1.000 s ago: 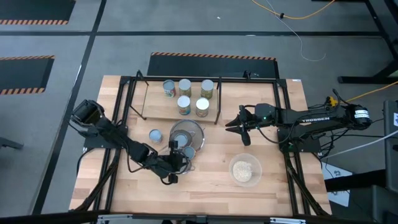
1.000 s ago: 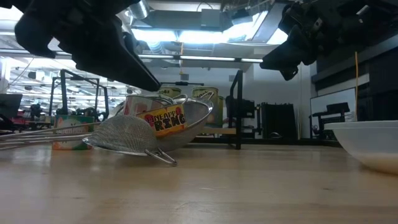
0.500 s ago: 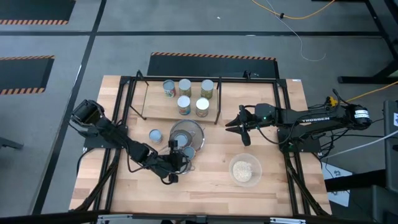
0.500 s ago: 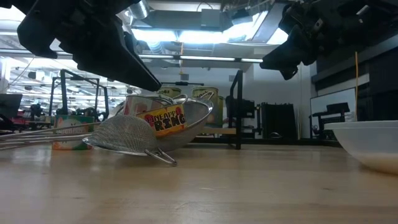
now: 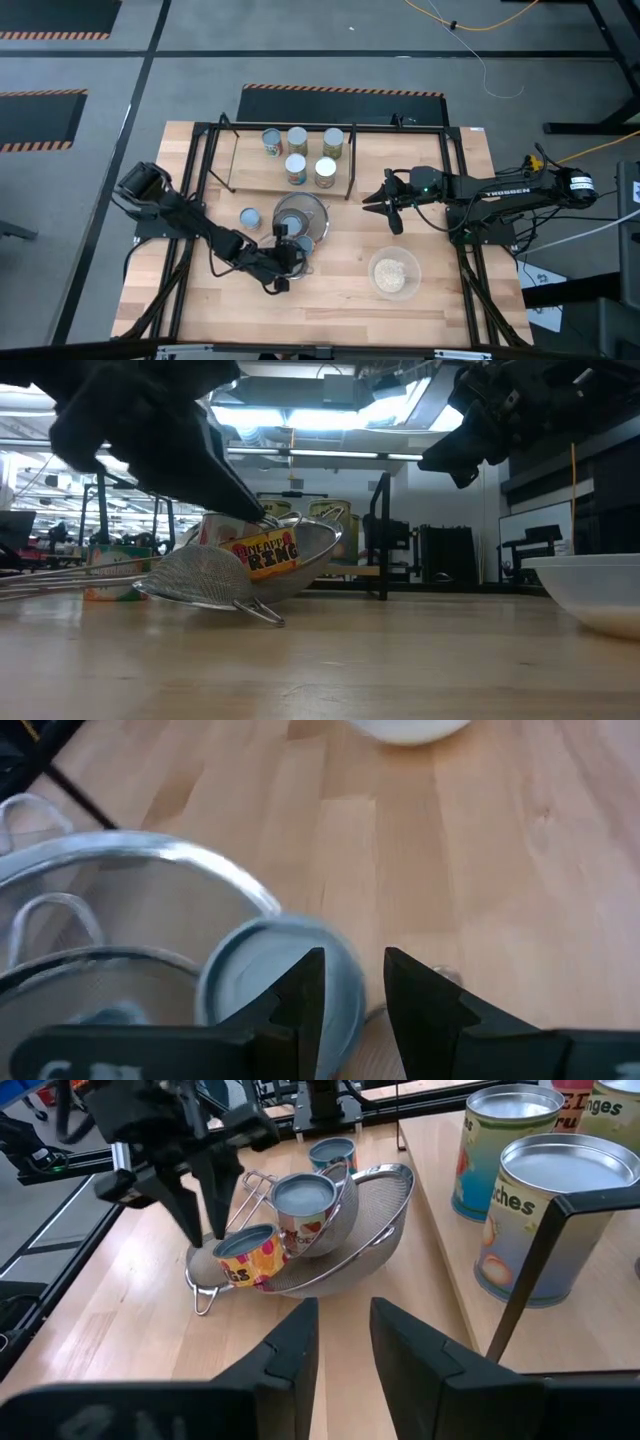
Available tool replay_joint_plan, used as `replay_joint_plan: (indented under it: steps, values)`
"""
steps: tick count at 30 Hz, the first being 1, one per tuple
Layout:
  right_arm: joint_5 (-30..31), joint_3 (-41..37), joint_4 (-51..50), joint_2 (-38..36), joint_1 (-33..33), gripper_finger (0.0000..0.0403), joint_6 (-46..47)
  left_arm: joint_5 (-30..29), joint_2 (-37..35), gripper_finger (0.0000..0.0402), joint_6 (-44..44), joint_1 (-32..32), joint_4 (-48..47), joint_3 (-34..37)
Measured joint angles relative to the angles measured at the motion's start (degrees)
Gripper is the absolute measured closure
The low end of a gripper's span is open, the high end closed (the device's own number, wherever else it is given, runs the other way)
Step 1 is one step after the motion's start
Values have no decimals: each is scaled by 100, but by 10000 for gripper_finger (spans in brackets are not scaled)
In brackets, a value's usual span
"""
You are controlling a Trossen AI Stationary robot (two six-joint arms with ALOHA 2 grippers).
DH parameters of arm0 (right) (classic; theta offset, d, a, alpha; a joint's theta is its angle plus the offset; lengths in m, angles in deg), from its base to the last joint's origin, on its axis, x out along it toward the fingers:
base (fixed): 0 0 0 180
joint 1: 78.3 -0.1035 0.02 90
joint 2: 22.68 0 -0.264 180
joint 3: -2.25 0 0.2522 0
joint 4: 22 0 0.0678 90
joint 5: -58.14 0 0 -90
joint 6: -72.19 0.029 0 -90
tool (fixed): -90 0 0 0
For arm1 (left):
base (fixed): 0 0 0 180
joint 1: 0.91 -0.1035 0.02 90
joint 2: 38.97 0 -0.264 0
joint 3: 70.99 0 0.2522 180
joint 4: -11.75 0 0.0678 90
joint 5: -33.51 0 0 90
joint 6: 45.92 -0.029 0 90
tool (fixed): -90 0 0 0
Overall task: Pick and place cans onto a shelf
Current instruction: Put the canned pineapple rings on the shelf
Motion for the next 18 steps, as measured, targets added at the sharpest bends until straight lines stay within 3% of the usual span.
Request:
replay_joint_plan:
  steps: [18]
  values:
    - [0, 0, 2, 0, 0, 305, -3, -106, 213, 303, -6, -35, 131, -4]
